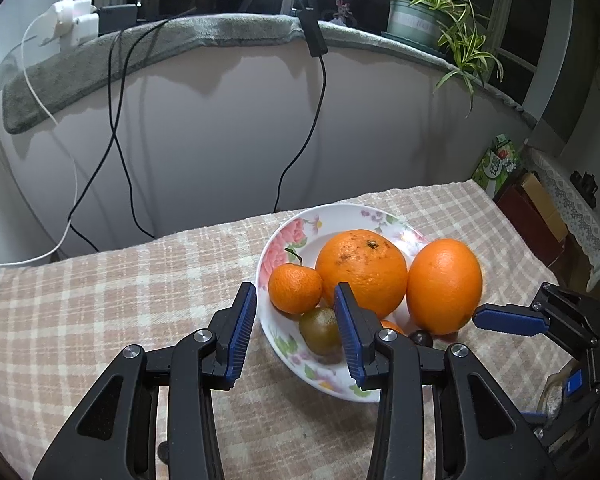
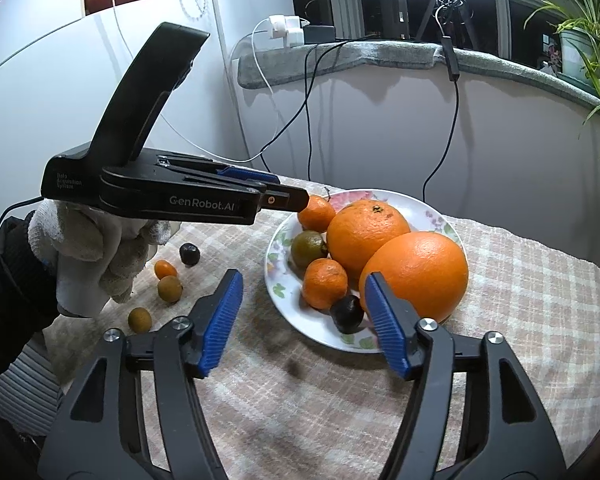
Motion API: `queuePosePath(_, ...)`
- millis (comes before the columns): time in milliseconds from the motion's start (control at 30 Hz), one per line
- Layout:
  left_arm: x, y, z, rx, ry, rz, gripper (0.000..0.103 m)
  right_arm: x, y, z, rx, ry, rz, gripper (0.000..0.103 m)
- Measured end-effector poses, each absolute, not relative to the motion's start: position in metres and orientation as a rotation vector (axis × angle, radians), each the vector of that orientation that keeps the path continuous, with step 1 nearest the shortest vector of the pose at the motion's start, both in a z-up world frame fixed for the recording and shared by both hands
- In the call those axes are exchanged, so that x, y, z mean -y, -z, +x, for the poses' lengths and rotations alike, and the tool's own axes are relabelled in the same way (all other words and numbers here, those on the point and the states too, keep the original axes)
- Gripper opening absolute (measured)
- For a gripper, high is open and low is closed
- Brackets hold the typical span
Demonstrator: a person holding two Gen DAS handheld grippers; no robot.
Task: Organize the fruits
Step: 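Open both tools to release the plum and tangerine onto the plate, then move the right tool to a small tan fruit while the left tool reaches a kiwi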
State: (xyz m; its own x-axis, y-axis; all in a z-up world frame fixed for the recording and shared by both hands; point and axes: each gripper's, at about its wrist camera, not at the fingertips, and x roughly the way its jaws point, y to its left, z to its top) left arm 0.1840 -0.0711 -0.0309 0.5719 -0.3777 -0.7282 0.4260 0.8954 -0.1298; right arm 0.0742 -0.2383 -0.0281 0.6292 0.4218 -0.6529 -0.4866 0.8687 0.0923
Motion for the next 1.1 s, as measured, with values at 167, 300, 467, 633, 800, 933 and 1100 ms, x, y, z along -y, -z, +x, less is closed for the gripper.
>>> queuePosePath(167, 0.071, 0.023, 0.172, -0.813, 0.465, 0.071, 0.039, 0.233, 0.026, 0.069, -0.722, -0.515, -0.125, 0.072)
queuePosePath(300, 0.071, 0.015, 0.163, -0.788, 0.459, 0.080, 0.039, 0.230, 0.025, 0.065, -0.726, -0.503, -0.131, 0.072)
queuePosePath(467, 0.066, 0.007, 0.150, -0.764, 0.448, 0.071, 0.039, 0.228, 0.022, 0.058, -0.712, -0.488, -0.136, 0.072)
queuePosePath(633, 0.057, 0.003, 0.137, -0.749, 0.428, 0.058, 0.039, 0.228, 0.018, 0.052, -0.694, -0.469, -0.127, 0.072)
queuePosePath(800, 0.048, 0.002, 0.121, -0.734, 0.406, 0.053, 0.039, 0.227, 0.015, 0.044, -0.677, -0.467, -0.121, 0.072)
queuePosePath(933, 0.033, 0.005, 0.107, -0.727, 0.382, 0.033, 0.039, 0.227, 0.013, 0.041, -0.683, -0.477, -0.093, 0.072)
queuePosePath(1100, 0.015, 0.011, 0.092, -0.733, 0.348, 0.017, 0.039, 0.225, 0.015, 0.040, -0.690, -0.478, -0.096, 0.072)
